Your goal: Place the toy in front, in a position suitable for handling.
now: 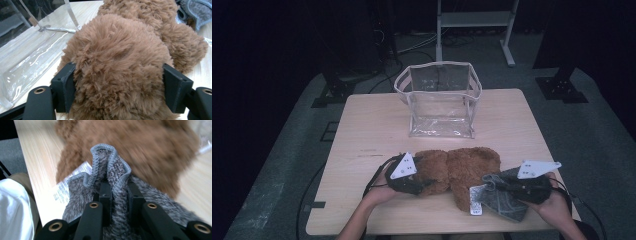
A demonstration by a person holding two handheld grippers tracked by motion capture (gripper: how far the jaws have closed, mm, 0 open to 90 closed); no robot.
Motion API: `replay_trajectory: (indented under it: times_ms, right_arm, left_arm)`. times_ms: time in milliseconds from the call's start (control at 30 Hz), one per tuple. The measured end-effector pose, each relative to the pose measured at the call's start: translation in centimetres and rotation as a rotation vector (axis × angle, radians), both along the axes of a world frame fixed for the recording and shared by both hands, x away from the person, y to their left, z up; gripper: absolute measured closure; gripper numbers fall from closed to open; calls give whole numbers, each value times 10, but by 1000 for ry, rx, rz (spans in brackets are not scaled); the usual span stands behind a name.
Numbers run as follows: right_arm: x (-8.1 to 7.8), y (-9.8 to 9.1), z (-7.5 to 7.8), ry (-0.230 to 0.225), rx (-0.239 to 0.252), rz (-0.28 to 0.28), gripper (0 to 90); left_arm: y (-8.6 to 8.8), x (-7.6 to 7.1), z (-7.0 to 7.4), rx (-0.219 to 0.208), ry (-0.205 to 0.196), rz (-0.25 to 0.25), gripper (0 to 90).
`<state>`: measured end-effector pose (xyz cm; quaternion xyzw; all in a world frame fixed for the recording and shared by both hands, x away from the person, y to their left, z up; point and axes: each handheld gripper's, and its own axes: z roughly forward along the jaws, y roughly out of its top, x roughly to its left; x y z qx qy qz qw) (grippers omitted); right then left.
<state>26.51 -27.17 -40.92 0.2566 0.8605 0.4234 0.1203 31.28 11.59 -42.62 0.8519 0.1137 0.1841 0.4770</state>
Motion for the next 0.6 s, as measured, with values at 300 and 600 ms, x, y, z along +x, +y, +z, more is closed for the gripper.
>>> replay_trajectory:
  times_ms: [300, 600]
  right_arm:
    - [9, -1, 12, -15, 178, 26, 769]
    - [4, -5, -10, 64, 100, 19, 768]
  left_arm:
    - [15, 0, 1, 14, -10, 32, 279]
    - [20, 1, 5, -29, 52, 34, 166]
